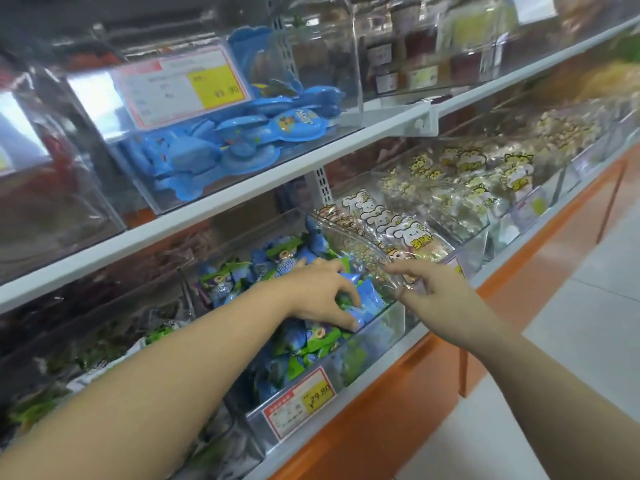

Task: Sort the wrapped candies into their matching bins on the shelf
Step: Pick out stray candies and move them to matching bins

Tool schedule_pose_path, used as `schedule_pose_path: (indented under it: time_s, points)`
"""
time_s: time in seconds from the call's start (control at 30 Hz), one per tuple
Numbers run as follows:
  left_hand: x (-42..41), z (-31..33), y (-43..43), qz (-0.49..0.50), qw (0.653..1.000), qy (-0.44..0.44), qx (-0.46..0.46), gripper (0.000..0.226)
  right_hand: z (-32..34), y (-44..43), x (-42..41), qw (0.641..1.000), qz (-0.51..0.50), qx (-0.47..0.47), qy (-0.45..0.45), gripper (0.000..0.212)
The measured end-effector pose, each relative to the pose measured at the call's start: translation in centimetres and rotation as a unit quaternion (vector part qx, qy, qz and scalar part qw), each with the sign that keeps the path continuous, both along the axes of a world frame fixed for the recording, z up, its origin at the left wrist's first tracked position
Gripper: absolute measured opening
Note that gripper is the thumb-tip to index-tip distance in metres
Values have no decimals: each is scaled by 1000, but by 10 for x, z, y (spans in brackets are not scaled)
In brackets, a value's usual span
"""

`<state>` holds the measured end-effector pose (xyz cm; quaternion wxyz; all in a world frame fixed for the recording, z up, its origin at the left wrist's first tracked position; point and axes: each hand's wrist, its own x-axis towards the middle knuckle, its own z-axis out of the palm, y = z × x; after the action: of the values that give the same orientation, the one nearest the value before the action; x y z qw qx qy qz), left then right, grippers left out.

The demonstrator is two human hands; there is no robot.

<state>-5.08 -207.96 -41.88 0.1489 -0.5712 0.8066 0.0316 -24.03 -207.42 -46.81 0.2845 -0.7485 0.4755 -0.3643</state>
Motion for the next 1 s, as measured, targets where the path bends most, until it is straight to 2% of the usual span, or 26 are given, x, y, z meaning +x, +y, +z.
schedule_pose_path:
  time_s: [0.27, 0.5, 0.73, 0.8, 0.87, 1.0]
  points:
    - [37, 10, 36, -25, 999, 36, 11, 35, 7, 6, -1, 1000, 17, 19, 19, 35]
    - [56, 15, 57, -43, 998, 24, -28, 34, 10, 11, 2, 999, -9, 31, 4, 37]
    - [79, 12, 79, -73, 992, -2, -104, 42, 13, 13, 0, 999, -5, 33, 7, 36]
    - [82, 13, 81, -57, 992, 3, -110, 46, 15, 15, 0, 999, -4, 33, 11, 35]
    - [83, 14, 83, -28, 994, -3, -109, 36, 17, 16, 1, 999, 2, 35, 16, 35]
    - [82, 20, 79, 20, 985, -29, -171, 22, 17, 17, 0, 999, -3, 42, 16, 35]
